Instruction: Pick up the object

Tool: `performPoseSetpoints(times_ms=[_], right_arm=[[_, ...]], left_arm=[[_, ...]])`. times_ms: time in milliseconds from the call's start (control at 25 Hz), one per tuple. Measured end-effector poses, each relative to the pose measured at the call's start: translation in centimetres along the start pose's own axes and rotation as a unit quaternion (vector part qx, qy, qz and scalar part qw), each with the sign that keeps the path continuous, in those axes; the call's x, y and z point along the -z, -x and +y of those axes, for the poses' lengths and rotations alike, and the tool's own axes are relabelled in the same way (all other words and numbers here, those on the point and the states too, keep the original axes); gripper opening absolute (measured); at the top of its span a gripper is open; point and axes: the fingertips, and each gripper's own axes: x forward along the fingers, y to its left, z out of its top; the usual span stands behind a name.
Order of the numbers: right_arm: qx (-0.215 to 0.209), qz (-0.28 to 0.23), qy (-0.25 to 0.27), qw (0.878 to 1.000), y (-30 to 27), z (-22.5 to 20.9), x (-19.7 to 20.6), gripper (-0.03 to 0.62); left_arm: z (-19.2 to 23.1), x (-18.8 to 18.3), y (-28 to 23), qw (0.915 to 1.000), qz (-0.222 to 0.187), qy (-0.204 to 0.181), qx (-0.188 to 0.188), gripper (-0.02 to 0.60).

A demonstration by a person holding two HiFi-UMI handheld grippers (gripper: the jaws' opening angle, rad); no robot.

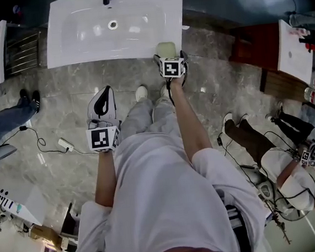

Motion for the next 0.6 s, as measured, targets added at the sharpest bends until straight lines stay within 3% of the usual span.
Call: performPoseSetpoints(times_ms=[160, 400, 600], right_arm=[[-0.006, 0.012, 0.008, 1.000, 0.14, 0.82, -0.16, 0.454], [-0.007, 0.031, -0.003, 1.000, -0.22, 0.82, -0.51, 0.446], [-0.010, 0.034, 0.044, 0.998, -0.19, 1.09, -0.58, 0.440]], left_arm=[[0.04, -0.10, -0.37, 1.0000, -0.002, 0.001, 0.005, -0.002], [0.28, -0.19, -0.67, 1.0000, -0.004, 0.004, 0.007, -0.002], [0.18, -0.18, -0.81, 0.9999, -0.004, 0.001, 0.009, -0.002]])
